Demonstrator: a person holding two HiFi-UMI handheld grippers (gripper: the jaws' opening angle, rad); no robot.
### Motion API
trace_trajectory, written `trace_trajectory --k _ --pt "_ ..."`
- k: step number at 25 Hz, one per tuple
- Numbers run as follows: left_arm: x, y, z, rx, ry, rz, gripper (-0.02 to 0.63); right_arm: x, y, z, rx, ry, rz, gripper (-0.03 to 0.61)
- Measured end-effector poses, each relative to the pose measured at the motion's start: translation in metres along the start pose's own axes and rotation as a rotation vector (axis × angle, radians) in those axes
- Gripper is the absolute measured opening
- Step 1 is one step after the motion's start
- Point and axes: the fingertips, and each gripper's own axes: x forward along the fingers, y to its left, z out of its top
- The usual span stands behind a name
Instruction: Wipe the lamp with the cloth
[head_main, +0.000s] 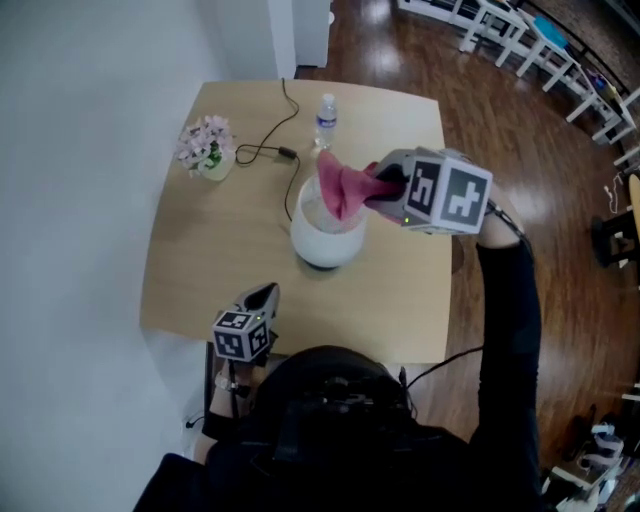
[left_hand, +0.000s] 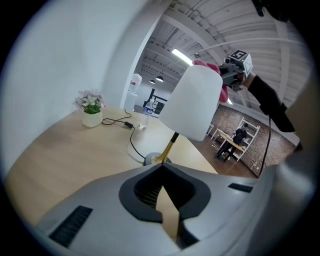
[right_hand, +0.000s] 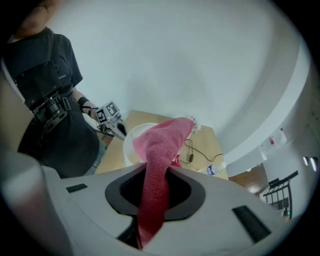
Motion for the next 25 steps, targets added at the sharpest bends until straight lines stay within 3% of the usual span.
trace_trajectory --k 3,7,11,15,20,23,25 --pt "-0.006 0.003 -0.001 0.002 0.003 0.022 0.005 0.006 -0.027 0.010 0.022 -0.045 -0.068 0.074" --pt "-0.016 0.009 0.000 -0.007 -0.006 0.066 0.005 0.026 -0.040 0.047 -0.037 -0.083 -0.078 0.074" --pt "-0.024 0.005 -0.001 -0.029 -0.018 0.104 0.005 0.034 -0.018 0.085 -0.169 -0.115 -0.019 0.074" --pt "-0.027 -0.001 -0.007 -0.044 -0.011 0.144 0.005 0.021 0.040 0.105 -0.347 -0.175 0.092 0.074" --pt "-0.015 -0.004 -0.013 -0.027 0.029 0.179 0.005 -0.008 0.079 0.066 -0.396 -0.176 0.096 0.074" --pt "-0.003 -0.012 -0.010 0.007 0.057 0.181 0.005 -0.015 0.086 0.025 -0.316 -0.181 0.080 0.074" --pt "0.003 -0.020 -0.002 0.028 0.058 0.169 0.005 -0.007 0.088 -0.012 -0.208 -0.173 0.075 0.074"
